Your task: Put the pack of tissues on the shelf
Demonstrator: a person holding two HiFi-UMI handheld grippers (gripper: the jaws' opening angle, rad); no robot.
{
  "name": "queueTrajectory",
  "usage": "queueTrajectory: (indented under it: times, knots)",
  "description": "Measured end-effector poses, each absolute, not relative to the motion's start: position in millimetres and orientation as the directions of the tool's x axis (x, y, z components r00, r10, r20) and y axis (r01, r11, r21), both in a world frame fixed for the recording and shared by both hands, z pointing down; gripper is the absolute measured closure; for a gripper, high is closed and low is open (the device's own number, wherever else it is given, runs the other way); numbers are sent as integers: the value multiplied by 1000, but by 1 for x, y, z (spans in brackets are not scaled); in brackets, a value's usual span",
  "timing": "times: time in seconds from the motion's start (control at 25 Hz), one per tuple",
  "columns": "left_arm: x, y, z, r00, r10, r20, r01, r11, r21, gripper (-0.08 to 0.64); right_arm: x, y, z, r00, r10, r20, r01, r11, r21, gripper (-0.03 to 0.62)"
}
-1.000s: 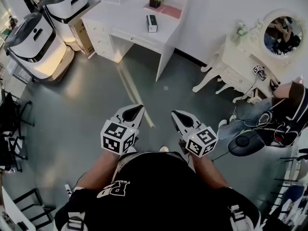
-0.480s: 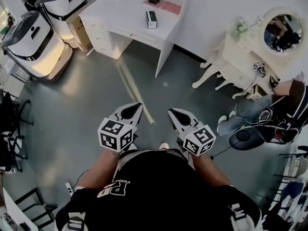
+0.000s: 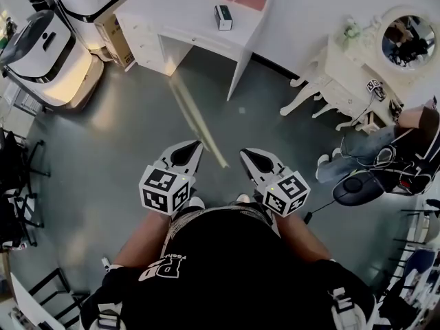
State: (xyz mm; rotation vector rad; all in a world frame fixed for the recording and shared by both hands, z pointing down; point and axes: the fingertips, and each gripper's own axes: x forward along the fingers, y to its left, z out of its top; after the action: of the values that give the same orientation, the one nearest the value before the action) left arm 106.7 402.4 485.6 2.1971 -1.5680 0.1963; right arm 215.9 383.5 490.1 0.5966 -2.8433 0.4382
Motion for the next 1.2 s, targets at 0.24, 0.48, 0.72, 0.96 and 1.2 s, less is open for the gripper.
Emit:
queueTrajectory:
  times: [0.24,0.48,0.72,0.96,1.2]
  knots:
    - [71,417,490,358,-859,366,-927,-278,254,546,184,397,494,-886,-382,261,-445,858,-255,583]
    - [44,429,499,359,-855,373,-925,-273,264,546,160,407,499,-880,-386,277,-455,852,-259,583]
    - [33,426,497,354,-860,367,-926,-267,267,546,150,394,494,-876,-398,271,-466,844,-267,583]
    - [21,416,501,343,-862,373,-929,-254,267,546,136,378,495,-884,-396,250,-458,844,-281,583]
    - [10,386,508,338,-855,393,-932,-248,264,546,123,338,501,-883,-407,233,-464,831,-307,583]
